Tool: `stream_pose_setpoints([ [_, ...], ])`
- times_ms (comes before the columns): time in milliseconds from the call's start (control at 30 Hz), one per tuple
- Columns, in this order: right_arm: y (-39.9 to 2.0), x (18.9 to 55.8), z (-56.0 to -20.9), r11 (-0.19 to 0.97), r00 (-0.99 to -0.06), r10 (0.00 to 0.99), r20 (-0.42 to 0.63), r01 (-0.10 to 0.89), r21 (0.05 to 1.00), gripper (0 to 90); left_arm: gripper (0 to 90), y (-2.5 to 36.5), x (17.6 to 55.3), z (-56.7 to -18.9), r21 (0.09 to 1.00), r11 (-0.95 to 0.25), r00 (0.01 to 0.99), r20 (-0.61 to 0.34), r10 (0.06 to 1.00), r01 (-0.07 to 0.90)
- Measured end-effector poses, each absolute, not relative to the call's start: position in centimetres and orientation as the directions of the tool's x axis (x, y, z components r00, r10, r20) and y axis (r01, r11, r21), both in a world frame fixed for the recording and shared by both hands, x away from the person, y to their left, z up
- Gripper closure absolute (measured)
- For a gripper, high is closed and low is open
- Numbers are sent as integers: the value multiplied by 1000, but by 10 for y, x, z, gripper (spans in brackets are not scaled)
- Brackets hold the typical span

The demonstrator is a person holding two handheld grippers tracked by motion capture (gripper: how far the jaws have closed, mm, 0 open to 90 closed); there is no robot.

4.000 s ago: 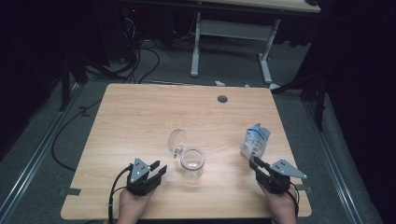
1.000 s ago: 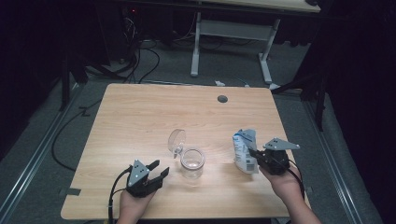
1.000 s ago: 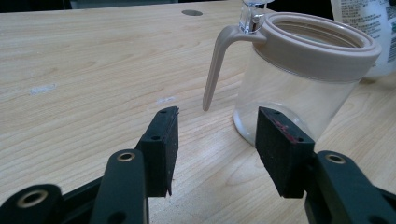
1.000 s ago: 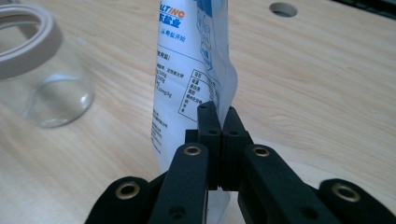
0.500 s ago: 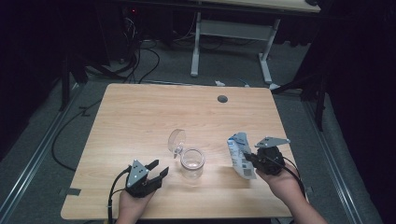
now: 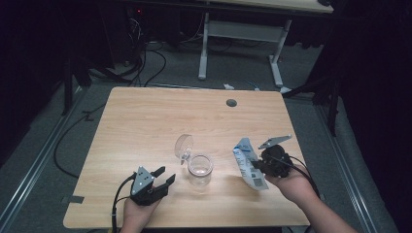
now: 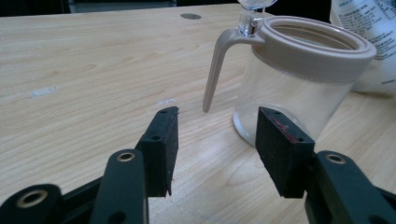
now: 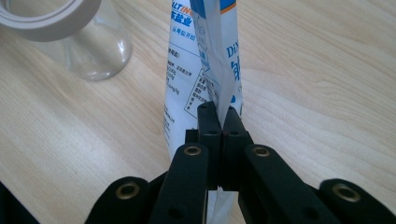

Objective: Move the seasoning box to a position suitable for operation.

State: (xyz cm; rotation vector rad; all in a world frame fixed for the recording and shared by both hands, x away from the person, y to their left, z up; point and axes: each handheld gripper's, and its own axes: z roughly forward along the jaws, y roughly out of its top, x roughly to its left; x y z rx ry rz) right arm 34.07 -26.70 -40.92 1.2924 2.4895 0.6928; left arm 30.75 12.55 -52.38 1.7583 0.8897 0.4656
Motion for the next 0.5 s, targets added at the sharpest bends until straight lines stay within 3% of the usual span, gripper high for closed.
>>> stream_pose_setpoints([
  [500,-257,351,-399,554,-599,801,9,746,369,900,495,124,307,-524,926,-167,655,-105,748,339],
])
